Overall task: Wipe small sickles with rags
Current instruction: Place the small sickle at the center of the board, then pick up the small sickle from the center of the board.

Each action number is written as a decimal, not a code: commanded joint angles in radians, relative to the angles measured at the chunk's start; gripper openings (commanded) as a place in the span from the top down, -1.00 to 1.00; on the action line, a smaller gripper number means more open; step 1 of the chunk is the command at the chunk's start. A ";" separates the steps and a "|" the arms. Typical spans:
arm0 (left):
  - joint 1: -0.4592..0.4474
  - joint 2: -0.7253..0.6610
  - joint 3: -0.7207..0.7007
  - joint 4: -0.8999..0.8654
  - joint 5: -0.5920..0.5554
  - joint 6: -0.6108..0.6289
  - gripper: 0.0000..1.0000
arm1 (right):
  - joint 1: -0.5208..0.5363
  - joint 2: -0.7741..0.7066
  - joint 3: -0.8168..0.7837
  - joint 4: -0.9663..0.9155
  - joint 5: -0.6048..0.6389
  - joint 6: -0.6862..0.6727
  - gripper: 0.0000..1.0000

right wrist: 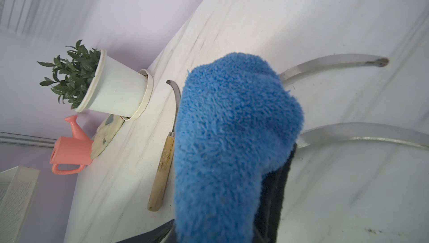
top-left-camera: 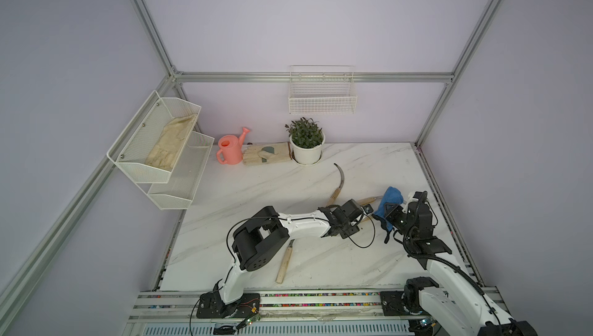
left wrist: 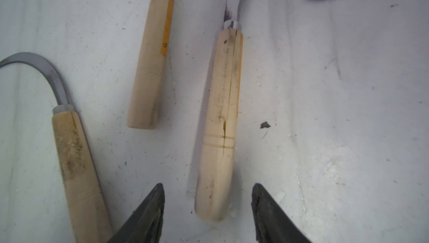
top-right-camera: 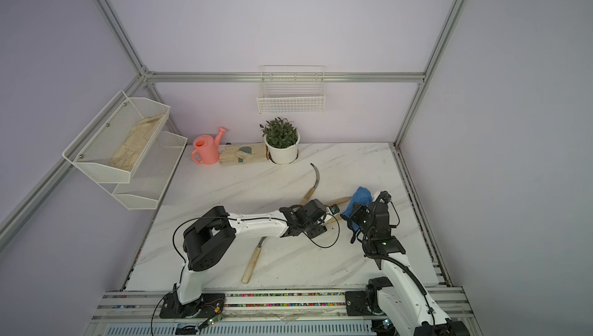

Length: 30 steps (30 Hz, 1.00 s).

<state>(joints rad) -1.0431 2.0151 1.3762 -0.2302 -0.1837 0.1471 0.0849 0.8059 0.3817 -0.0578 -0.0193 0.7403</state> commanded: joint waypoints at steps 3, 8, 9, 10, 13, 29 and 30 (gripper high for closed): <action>-0.001 -0.253 -0.179 0.217 -0.077 -0.103 -0.29 | -0.004 -0.083 0.052 -0.077 0.015 -0.028 1.00; 0.003 -0.512 -0.502 0.671 -0.266 -0.368 -0.26 | -0.004 -0.148 0.048 -0.085 0.002 -0.042 1.00; 0.006 -0.543 -0.544 0.702 -0.272 -0.416 -0.27 | -0.005 -0.156 0.048 -0.089 -0.001 -0.043 1.00; 0.010 -0.569 -0.595 0.772 -0.268 -0.420 -0.10 | -0.004 -0.166 0.048 -0.095 -0.003 -0.042 1.00; 0.022 -0.640 -0.694 0.854 -0.168 -0.285 0.30 | -0.004 -0.187 0.043 -0.100 -0.008 -0.040 1.00; 0.050 -1.066 -1.007 0.651 -0.306 -0.528 -1.00 | -0.004 -0.211 -0.027 0.075 0.025 -0.084 1.00; 0.050 -1.105 -1.021 0.594 -0.334 -0.554 -1.00 | -0.004 -0.210 -0.037 0.094 0.030 -0.081 1.00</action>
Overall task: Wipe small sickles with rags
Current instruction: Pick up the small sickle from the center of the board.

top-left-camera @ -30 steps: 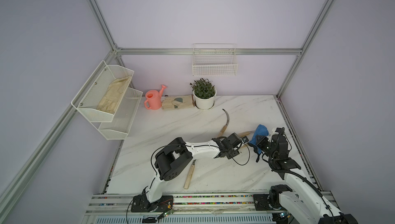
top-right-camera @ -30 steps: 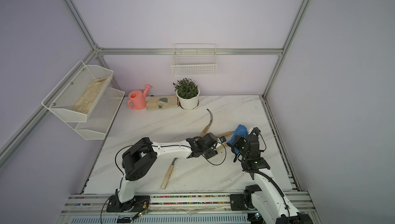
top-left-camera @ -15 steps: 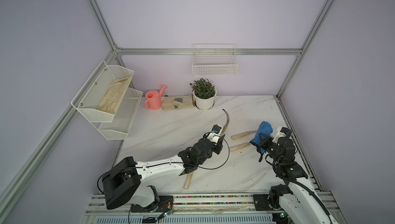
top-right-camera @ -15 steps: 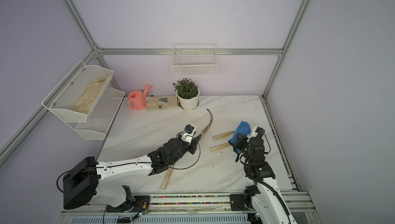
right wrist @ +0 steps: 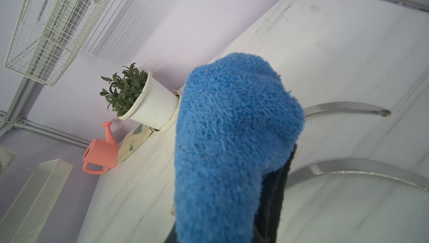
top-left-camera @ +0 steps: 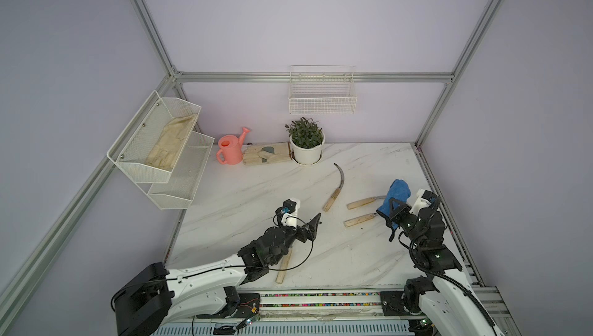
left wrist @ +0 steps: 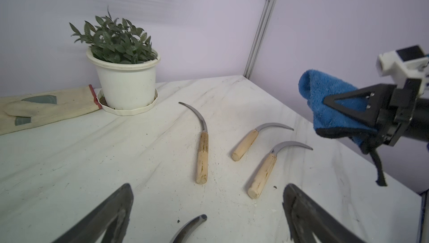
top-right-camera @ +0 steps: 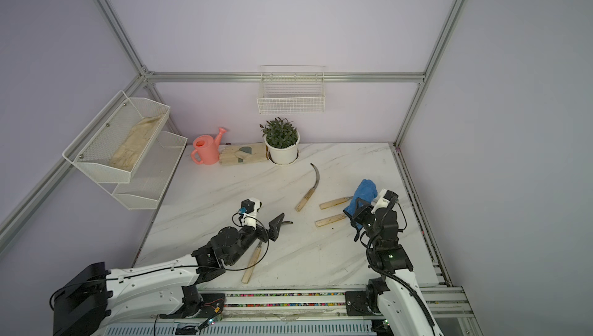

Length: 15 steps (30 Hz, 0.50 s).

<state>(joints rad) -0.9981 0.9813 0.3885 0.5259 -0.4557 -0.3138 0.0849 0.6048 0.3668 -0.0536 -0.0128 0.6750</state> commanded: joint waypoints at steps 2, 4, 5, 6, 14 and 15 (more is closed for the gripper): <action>0.003 -0.140 -0.028 -0.342 -0.057 -0.162 -0.99 | -0.004 -0.004 -0.045 0.140 0.024 -0.008 1.00; -0.012 -0.195 -0.039 -0.475 -0.058 -0.248 -0.95 | -0.004 0.014 -0.068 0.198 0.012 0.001 1.00; -0.024 -0.216 -0.046 -0.527 -0.067 -0.281 -0.92 | -0.004 0.023 -0.071 0.218 0.005 0.000 1.00; -0.040 -0.236 -0.052 -0.592 -0.084 -0.324 -0.88 | -0.005 0.040 -0.078 0.246 -0.009 0.000 1.00; -0.201 -0.343 -0.116 -0.930 -0.027 -0.639 -0.66 | -0.004 0.109 -0.106 0.319 -0.057 0.004 1.00; -0.220 -0.338 -0.113 -0.971 -0.020 -0.670 -0.65 | -0.004 0.110 -0.108 0.318 -0.059 0.005 1.00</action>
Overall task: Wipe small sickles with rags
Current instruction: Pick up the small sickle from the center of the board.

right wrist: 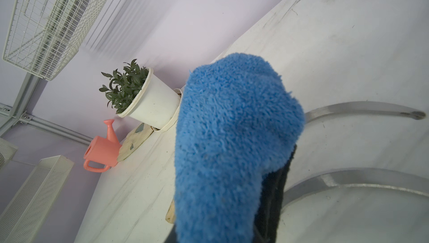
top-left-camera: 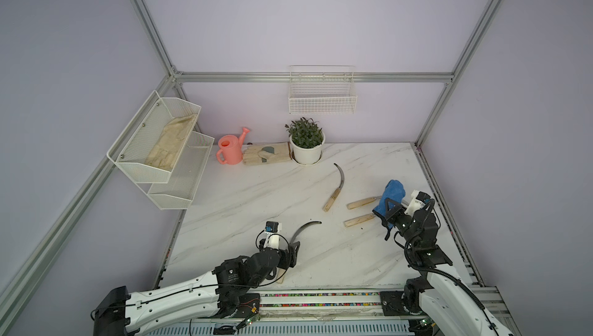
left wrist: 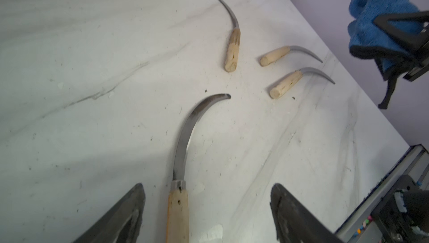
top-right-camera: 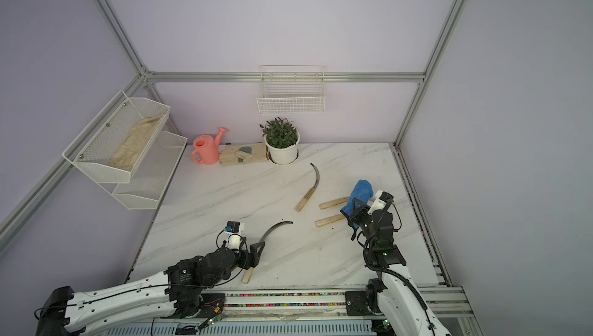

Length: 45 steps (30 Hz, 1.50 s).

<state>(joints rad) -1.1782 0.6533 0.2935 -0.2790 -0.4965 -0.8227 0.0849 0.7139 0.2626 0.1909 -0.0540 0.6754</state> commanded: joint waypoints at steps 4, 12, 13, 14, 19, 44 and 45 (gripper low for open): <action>-0.099 0.047 0.014 -0.281 0.058 -0.241 -0.54 | -0.004 -0.012 -0.028 0.069 -0.027 0.015 1.00; -0.221 0.260 0.116 -0.372 0.070 -0.314 -0.47 | -0.004 -0.077 -0.072 0.035 -0.041 0.044 1.00; -0.229 0.293 0.131 -0.377 0.063 -0.317 -0.46 | -0.004 -0.090 -0.075 0.022 -0.037 0.044 1.00; -0.237 0.320 0.146 -0.386 0.054 -0.322 -0.42 | -0.004 -0.102 -0.076 0.013 -0.034 0.046 1.00; -0.257 0.372 0.169 -0.411 0.030 -0.351 -0.23 | -0.004 -0.147 -0.070 -0.033 -0.033 0.044 1.00; -0.285 0.354 0.144 -0.480 0.105 -0.448 0.26 | -0.004 -0.112 -0.065 -0.025 -0.061 0.051 1.00; -0.285 0.357 0.143 -0.484 0.103 -0.453 0.29 | -0.004 -0.115 -0.067 -0.025 -0.061 0.053 1.00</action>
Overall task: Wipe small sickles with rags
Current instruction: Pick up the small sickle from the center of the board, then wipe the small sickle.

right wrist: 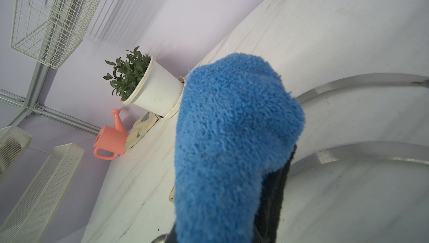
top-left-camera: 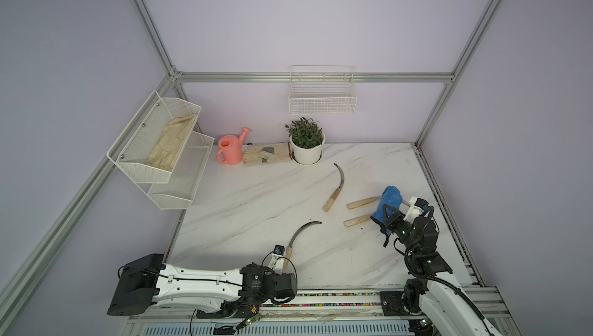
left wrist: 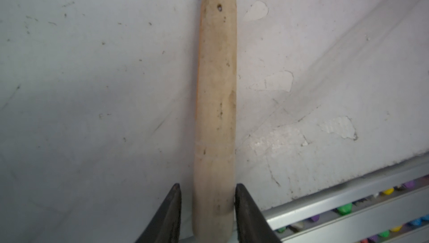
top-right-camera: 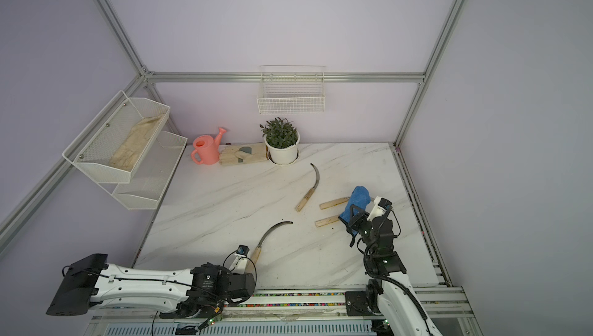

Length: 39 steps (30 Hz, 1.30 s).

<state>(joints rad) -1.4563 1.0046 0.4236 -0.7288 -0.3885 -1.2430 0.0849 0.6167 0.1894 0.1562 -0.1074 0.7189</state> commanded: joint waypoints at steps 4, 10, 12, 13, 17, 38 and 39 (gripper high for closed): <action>-0.011 0.015 0.018 -0.035 -0.008 -0.036 0.38 | -0.004 -0.020 0.004 0.008 -0.008 0.009 1.00; -0.019 0.032 0.041 -0.035 -0.018 -0.028 0.64 | -0.004 -0.023 0.007 0.000 -0.011 0.008 1.00; -0.020 0.027 0.056 -0.039 -0.037 -0.024 0.76 | -0.004 -0.025 0.007 0.000 -0.014 0.009 1.00; -0.021 0.018 0.068 -0.049 -0.055 -0.022 0.80 | -0.004 -0.026 0.008 0.000 -0.017 0.011 1.00; -0.021 -0.042 0.116 -0.078 -0.150 0.011 0.89 | -0.004 -0.036 0.036 -0.023 -0.042 -0.003 1.00; 0.022 0.264 0.204 0.533 -0.379 0.749 1.00 | 0.632 0.059 0.305 -0.181 0.213 -0.135 1.00; 0.024 0.281 0.213 0.545 -0.376 0.770 1.00 | 0.645 0.079 0.306 -0.181 0.227 -0.132 1.00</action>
<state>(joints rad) -1.4483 1.2617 0.5610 -0.2848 -0.7101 -0.5915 0.6983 0.6689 0.4744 -0.0116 0.0292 0.6079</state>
